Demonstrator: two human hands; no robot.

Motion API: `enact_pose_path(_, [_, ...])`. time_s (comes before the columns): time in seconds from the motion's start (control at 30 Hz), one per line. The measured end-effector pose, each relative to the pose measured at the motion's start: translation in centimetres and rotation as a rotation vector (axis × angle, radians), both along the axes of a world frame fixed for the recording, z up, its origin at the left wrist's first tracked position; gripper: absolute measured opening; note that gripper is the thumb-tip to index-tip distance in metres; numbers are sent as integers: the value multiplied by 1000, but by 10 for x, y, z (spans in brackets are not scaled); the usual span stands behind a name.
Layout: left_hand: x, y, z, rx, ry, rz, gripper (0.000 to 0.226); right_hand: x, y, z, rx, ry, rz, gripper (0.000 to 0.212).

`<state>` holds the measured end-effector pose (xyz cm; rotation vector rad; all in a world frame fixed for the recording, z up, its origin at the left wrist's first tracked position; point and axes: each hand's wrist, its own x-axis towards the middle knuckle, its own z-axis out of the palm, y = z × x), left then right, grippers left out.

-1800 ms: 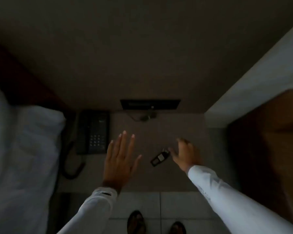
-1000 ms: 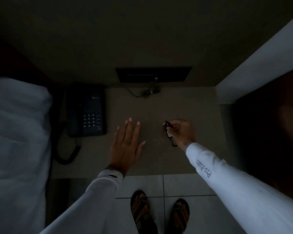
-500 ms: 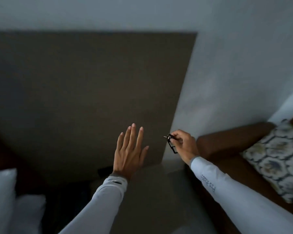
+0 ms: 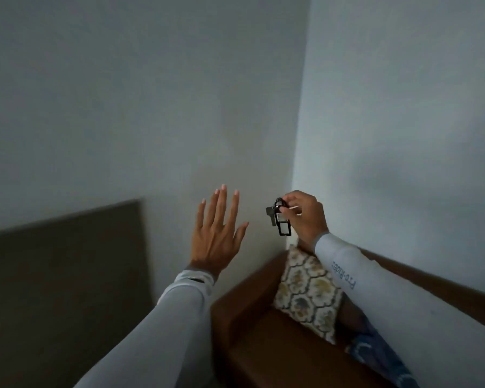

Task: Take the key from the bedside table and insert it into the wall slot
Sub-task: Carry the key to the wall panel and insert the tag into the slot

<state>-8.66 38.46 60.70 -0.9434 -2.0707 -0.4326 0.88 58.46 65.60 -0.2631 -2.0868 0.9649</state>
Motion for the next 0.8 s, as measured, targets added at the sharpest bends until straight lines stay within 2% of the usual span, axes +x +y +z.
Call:
enact_pose_path(0.23, [130,170,55,39,77,-216,65,187,147,65,38,78,-227,26])
enact_pose_path(0.47, [274,330,71,41,88,-380,68,373,276,80,30,60,-415,30])
enact_pose_path(0.7, [375,477,82,22,101,-531,68,496,384,81,-52,149,-556,14])
enact_pose_path(0.8, [406,544,84,34,112,-594,69,532,434,79,-77,149,-610,15])
